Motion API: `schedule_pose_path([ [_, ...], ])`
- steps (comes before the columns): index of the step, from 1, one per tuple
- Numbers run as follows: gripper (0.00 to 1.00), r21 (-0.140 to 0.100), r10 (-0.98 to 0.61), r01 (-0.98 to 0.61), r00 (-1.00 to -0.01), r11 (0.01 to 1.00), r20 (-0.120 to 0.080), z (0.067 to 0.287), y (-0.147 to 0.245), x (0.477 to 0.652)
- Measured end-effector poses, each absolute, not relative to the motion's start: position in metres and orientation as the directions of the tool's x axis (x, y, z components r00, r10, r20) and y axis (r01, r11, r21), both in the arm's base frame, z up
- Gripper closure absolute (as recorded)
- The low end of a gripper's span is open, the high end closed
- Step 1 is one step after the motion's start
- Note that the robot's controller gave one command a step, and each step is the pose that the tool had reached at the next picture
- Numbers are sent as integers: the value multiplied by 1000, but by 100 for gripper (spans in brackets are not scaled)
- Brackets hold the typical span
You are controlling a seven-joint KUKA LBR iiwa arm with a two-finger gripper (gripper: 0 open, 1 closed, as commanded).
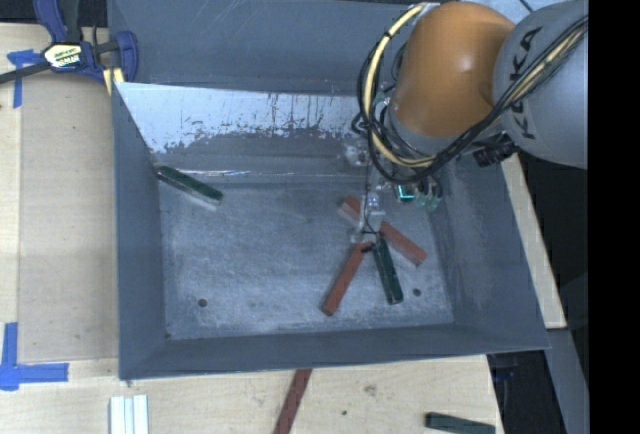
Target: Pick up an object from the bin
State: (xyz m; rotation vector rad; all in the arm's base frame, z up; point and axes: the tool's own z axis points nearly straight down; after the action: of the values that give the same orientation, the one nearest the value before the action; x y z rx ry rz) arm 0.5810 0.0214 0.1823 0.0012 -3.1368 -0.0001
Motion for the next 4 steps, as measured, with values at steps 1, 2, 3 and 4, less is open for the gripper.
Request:
schedule_pose_path([
  [1, 0, 0, 0, 0, -1000, 1000, -4, 187, 21, 583],
  [2, 0, 1, -13, -13, -1000, 1000, -12, 146, -10, 576],
  [3, 100, 2, 289, 289, -957, 957, -11, 74, -49, 591],
  [4, 100, 2, 289, 289, -957, 957, -11, 74, -49, 591],
])
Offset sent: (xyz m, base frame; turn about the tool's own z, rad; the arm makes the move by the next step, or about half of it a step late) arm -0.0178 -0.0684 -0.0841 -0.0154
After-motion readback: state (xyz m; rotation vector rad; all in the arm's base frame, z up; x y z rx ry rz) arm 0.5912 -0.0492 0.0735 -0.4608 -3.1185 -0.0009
